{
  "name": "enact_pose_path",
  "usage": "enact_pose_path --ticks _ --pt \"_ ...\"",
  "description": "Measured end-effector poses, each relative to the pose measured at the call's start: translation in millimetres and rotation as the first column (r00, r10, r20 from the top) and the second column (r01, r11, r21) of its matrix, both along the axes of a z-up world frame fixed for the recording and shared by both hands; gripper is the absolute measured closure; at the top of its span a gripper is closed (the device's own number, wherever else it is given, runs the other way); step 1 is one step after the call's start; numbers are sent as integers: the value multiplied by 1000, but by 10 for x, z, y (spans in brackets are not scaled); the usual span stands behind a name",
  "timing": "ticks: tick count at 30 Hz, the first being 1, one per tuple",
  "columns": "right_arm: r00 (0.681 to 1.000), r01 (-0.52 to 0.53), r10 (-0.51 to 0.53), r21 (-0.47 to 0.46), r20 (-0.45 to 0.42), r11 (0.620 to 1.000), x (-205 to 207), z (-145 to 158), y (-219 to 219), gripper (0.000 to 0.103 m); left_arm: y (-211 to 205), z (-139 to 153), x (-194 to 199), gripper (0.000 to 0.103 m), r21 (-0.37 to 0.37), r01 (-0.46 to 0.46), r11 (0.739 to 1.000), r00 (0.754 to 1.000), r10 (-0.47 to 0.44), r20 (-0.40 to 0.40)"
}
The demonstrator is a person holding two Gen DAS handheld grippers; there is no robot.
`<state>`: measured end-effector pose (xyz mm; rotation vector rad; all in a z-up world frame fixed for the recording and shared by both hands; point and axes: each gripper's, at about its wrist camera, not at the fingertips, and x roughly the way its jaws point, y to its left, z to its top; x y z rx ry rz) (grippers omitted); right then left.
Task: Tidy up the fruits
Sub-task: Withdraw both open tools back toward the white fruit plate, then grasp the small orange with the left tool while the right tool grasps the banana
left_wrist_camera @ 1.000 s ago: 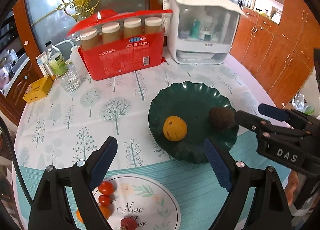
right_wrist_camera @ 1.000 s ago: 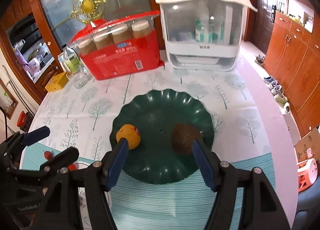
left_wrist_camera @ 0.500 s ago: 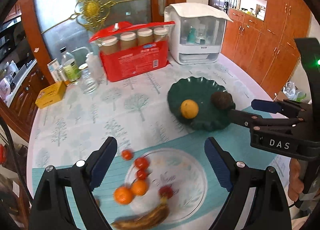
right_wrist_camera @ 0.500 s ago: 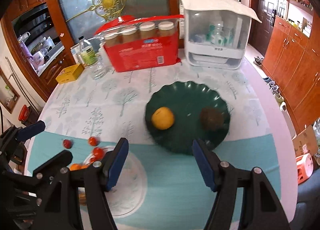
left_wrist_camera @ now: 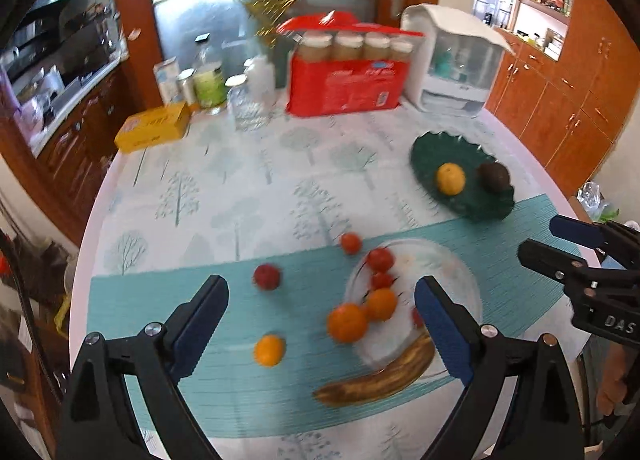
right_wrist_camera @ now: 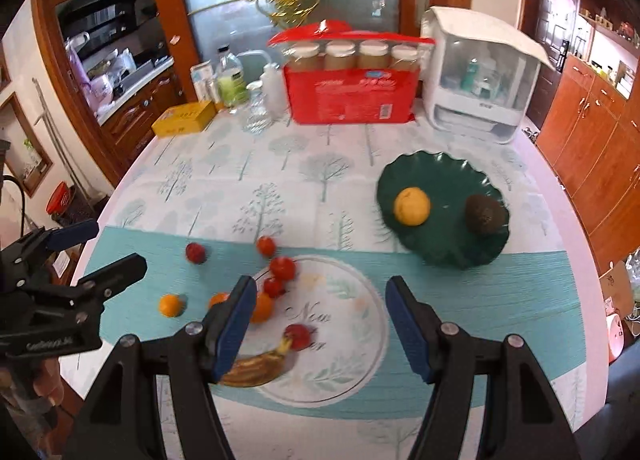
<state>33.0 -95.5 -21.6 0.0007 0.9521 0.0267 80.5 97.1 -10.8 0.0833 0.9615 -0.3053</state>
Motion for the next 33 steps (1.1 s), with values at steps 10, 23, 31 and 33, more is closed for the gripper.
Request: enact_pose_path --ticks 10,23,31,33 --pt "973 37 -18 79 -228 996 28 -717 296 36 337 -647 152 9 46 10 999 991 -4 -131" --pt "869 276 -155 200 -470 940 11 -1580 246 36 526 -1369 291 11 33 25 999 957 -15 -290" --pt "862 319 -152 284 -483 904 46 -1671 277 42 424 -1514 366 31 19 48 999 948 -39 -316" --pt "857 337 -168 282 -486 898 81 -1686 274 44 414 -1543 387 37 18 50 999 945 -42 -326"
